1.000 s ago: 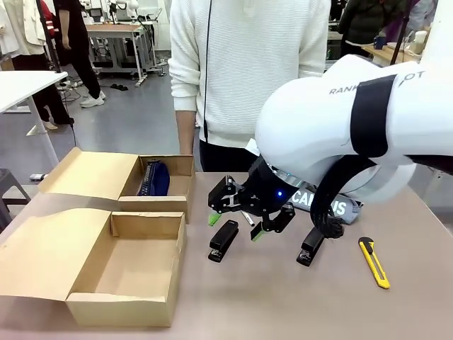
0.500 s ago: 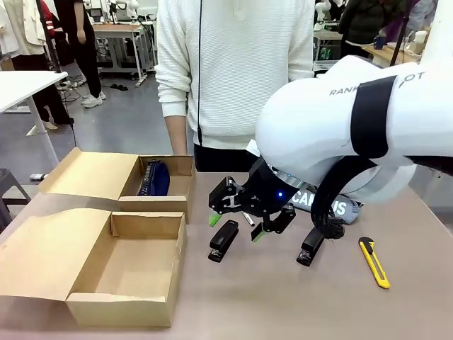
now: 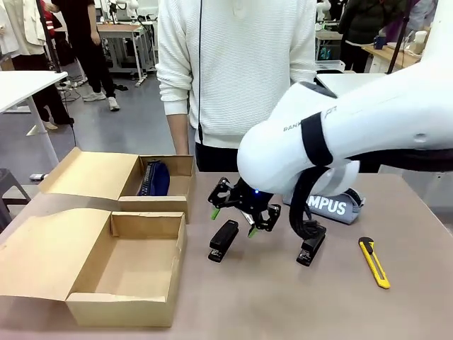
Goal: Place items inside the box.
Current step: Pick up a Pencil pouch or Stapler and place it inside the Mailer Box closest to the robot.
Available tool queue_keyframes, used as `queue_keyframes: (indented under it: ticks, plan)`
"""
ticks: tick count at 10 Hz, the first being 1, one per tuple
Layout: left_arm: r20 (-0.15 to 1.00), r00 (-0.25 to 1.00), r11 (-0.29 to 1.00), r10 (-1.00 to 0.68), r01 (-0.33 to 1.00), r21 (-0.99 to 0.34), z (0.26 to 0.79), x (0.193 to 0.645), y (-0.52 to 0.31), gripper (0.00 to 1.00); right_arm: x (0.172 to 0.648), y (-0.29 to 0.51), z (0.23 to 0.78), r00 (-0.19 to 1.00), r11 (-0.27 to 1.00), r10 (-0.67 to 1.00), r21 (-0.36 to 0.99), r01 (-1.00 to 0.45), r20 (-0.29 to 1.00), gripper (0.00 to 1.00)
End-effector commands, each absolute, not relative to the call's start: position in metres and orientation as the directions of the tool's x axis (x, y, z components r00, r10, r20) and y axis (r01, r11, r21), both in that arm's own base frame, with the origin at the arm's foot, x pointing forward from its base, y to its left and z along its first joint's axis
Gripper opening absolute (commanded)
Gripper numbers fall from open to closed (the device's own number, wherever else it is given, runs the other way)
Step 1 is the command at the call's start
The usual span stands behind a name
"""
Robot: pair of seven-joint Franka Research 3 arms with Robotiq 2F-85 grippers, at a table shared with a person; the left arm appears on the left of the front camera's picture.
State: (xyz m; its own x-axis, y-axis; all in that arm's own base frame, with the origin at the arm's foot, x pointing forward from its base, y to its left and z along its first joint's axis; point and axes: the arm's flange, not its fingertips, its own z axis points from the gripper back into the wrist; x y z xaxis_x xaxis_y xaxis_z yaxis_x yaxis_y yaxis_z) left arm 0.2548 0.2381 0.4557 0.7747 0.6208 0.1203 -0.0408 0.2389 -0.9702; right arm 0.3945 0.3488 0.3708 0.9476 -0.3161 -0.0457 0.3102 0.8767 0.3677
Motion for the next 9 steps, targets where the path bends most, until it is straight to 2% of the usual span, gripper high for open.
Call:
queue_keyframes:
  ticks: [1, 5, 9]
  plan:
    - [0.14, 0.775, 0.239, 0.616, -0.015, -0.971, 0.457, 0.254, 0.238, 1.0, 0.425, 0.388, 0.37, 0.924, 0.86, -0.372, 0.343, 0.378, -0.086, 1.0]
    - [0.14, 0.775, 0.239, 0.616, -0.015, -0.971, 0.457, 0.254, 0.238, 1.0, 0.453, 0.415, 0.319, 0.88, 0.852, -0.46, 0.221, 0.475, -0.119, 1.0]
    - [0.14, 0.775, 0.239, 0.616, -0.015, -0.971, 0.457, 0.254, 0.238, 1.0, 0.452, 0.414, 0.307, 0.874, 0.865, -0.471, 0.134, 0.484, -0.117, 1.0]
